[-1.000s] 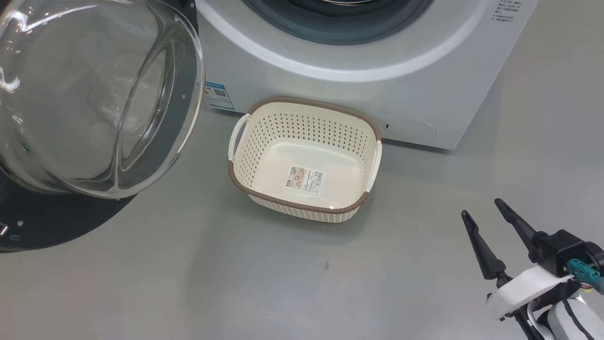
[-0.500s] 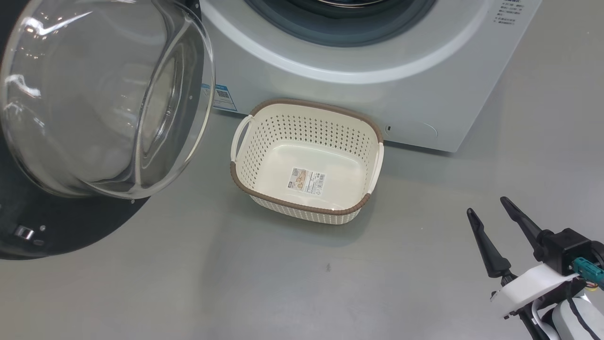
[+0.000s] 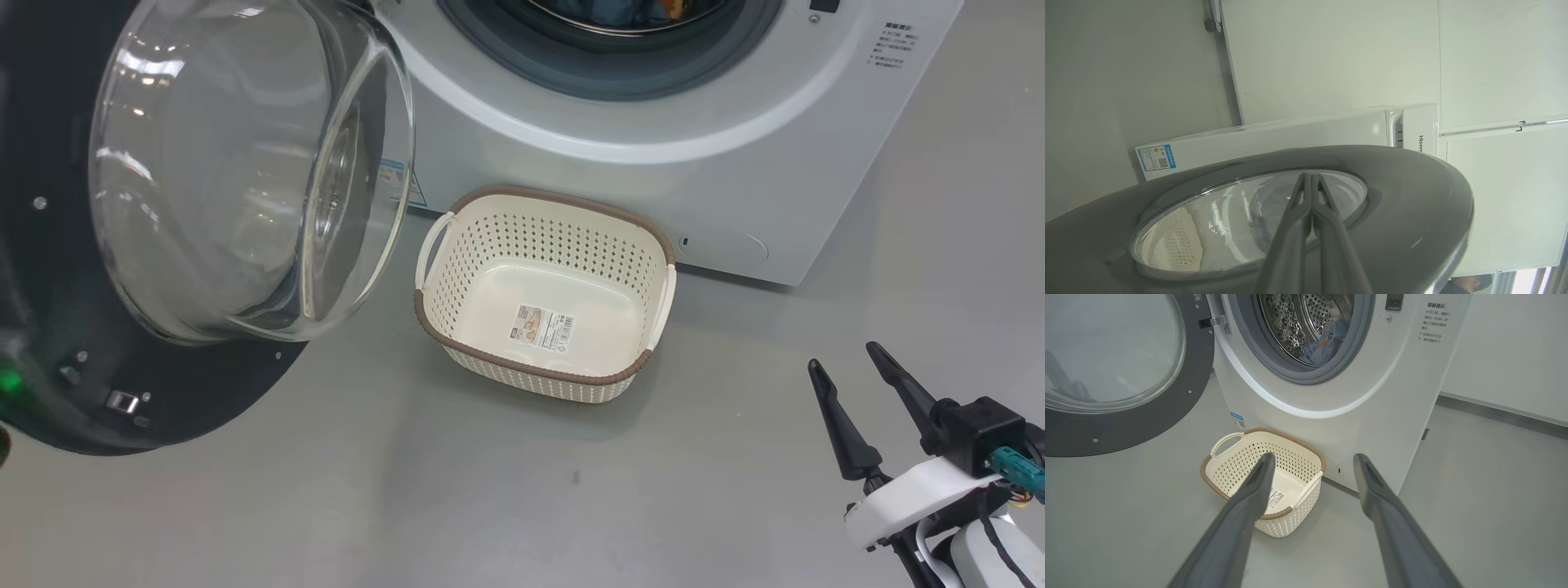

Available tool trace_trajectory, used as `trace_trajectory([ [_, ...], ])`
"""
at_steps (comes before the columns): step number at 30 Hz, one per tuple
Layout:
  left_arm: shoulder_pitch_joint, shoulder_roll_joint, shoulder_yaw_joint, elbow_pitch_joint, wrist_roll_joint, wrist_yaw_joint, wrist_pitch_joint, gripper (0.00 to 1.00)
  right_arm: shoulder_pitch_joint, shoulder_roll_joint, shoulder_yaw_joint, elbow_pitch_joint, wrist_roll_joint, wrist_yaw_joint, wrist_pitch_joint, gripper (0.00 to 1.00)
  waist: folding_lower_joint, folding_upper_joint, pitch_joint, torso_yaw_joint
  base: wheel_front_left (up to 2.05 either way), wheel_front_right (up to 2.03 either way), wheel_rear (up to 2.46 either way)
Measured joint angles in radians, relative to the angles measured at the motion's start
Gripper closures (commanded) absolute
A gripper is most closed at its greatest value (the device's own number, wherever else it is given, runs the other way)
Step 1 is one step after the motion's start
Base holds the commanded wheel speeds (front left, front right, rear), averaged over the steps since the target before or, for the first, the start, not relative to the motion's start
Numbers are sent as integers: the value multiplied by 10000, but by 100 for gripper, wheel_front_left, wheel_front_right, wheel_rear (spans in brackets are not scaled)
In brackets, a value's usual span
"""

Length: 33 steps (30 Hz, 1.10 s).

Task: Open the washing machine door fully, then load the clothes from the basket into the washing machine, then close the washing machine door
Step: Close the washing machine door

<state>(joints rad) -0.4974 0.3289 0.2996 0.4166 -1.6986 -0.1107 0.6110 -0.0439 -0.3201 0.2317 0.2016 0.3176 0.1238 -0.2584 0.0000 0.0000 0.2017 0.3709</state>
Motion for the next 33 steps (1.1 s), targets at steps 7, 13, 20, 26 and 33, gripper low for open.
trace_trajectory([
  [7, 262, -140, -832, -623, -4, -13, 1043, 100, 13, 199, -25, 0, 0, 0, 0, 0, 0, 0, -231, 180, 0, 0, 0],
  [13, 347, -407, -1254, -1285, -10, -13, 1473, 100, 187, 408, 2, 50, 4, 0, 0, 0, 0, 1, -381, 330, 0, 0, 0],
  [20, 724, -702, -1703, -2355, -190, -13, 2088, 100, 178, 782, 257, 48, 12, 0, 0, 0, 0, 0, -512, 169, 0, 0, 0],
  [26, 1026, -1101, -2146, -3235, -265, -13, 2380, 100, 179, 1032, 230, 79, 15, 0, 0, 0, 0, 0, -577, -173, 0, 0, 0],
  [33, 1297, -1555, -2410, -4002, -261, -15, 2314, 100, 151, 1197, 222, 109, 13, 0, 0, 0, 0, 0, -619, -764, 0, 0, 0],
])
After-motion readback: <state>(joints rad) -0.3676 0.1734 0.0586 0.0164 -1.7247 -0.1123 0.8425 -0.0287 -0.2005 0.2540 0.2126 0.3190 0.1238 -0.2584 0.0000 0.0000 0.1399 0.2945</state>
